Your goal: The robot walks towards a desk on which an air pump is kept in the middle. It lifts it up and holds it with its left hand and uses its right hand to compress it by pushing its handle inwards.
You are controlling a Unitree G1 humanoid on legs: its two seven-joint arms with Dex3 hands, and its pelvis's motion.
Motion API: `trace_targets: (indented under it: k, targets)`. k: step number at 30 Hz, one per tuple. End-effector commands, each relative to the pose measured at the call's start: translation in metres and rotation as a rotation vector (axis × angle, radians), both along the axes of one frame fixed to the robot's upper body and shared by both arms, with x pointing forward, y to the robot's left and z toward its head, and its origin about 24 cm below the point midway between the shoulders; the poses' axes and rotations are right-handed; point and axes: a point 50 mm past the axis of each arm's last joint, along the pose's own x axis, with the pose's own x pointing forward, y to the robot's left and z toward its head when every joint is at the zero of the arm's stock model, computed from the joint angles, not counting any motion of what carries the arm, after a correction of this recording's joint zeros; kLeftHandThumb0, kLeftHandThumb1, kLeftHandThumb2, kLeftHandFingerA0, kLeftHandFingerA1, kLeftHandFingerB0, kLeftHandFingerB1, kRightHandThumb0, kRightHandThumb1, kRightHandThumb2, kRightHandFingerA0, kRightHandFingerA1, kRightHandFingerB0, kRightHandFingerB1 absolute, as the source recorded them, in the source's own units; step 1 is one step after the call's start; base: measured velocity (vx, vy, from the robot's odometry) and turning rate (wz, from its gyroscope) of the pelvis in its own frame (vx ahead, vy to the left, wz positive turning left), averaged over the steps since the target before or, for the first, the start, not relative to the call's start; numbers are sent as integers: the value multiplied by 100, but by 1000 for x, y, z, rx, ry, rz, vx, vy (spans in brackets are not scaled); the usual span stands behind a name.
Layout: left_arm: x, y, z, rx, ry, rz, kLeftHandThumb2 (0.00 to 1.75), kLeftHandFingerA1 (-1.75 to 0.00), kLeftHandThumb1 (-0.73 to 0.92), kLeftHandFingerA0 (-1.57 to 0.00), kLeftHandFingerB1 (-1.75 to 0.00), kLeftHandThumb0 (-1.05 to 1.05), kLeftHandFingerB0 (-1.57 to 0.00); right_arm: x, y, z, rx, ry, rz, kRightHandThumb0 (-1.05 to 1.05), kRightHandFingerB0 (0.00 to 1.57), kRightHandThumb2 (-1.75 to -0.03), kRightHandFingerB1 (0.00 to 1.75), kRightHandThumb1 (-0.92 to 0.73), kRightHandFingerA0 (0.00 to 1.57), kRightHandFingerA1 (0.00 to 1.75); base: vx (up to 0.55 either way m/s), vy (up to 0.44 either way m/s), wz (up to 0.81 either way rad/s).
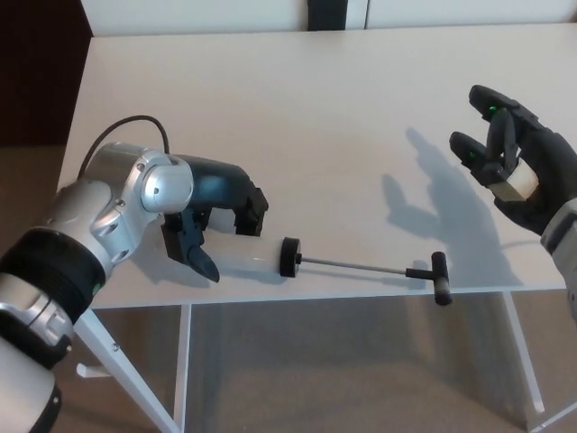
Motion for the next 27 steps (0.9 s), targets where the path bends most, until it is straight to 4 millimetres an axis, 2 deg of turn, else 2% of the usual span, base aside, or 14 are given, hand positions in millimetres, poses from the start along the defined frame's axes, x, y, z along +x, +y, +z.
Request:
trace_targets:
  k: [1, 2, 4, 6, 8, 9, 11, 13, 24, 25, 27]
  targets:
    - [5, 10, 7, -37, 13, 87, 79, -129, 75, -89, -125, -14, -78, -1, -1, -2, -25, -2, 13, -85, 7, -114, 21, -75, 0, 26, 0, 0, 0]
    - [6, 10, 10, -45, 12, 91, 85, -122, 74, -92, -122, -14, -79, -1, -1, -2, -26, 1, 11, -85, 6, -114, 20, -75, 0, 25, 0, 0, 0]
    - [9, 11, 15, -43, -6, 92, 80, -122, 73, -93, -122, -12, -78, 0, -2, -3, -26, 3, 7, -90, 10, -114, 20, -78, 4, 26, 0, 0, 0]
    - [14, 12, 24, -33, -33, 98, 83, -120, 76, -94, -121, -11, -77, 0, -2, -2, -20, 1, 6, -86, 9, -114, 21, -77, 0, 27, 0, 0, 0]
    - [15, 13, 26, -34, -32, 108, 83, -120, 76, -94, -121, -11, -77, 0, -2, -1, -13, 1, 8, -86, 9, -114, 21, -77, 0, 27, 0, 0, 0]
    - [16, 13, 28, -32, -39, 110, 80, -130, 76, -93, -124, -11, -76, 1, -2, -1, -15, -1, 10, -89, 11, -114, 22, -78, 1, 29, 0, 0, 0]
    - [17, 13, 30, -26, -47, 110, 76, -128, 77, -94, -124, -11, -76, 0, -1, -1, -21, -3, 15, -89, 9, -115, 19, -80, 4, 27, 0, 0, 0]
    - [17, 13, 31, -22, -48, 108, 78, -125, 77, -95, -121, -10, -81, -1, -2, -2, -26, 1, 17, -91, 10, -115, 18, -80, 5, 25, 0, 0, 0]
    - [17, 9, 30, -16, -41, 99, 77, -123, 74, -94, -124, -10, -80, 0, 0, -2, -18, 4, 15, -88, 10, -114, 21, -78, 2, 28, 0, 0, 0]
    - [16, 8, 30, -14, -37, 96, 73, -114, 77, -95, -119, -11, -80, 0, 1, -1, -22, -1, 20, -90, 11, -116, 19, -82, 5, 27, 0, 0, 0]
    - [15, 5, 28, -10, -34, 91, 74, -117, 75, -93, -122, -11, -78, 1, 2, 1, -25, -12, 26, -88, 10, -116, 20, -81, 3, 28, 0, 0, 0]
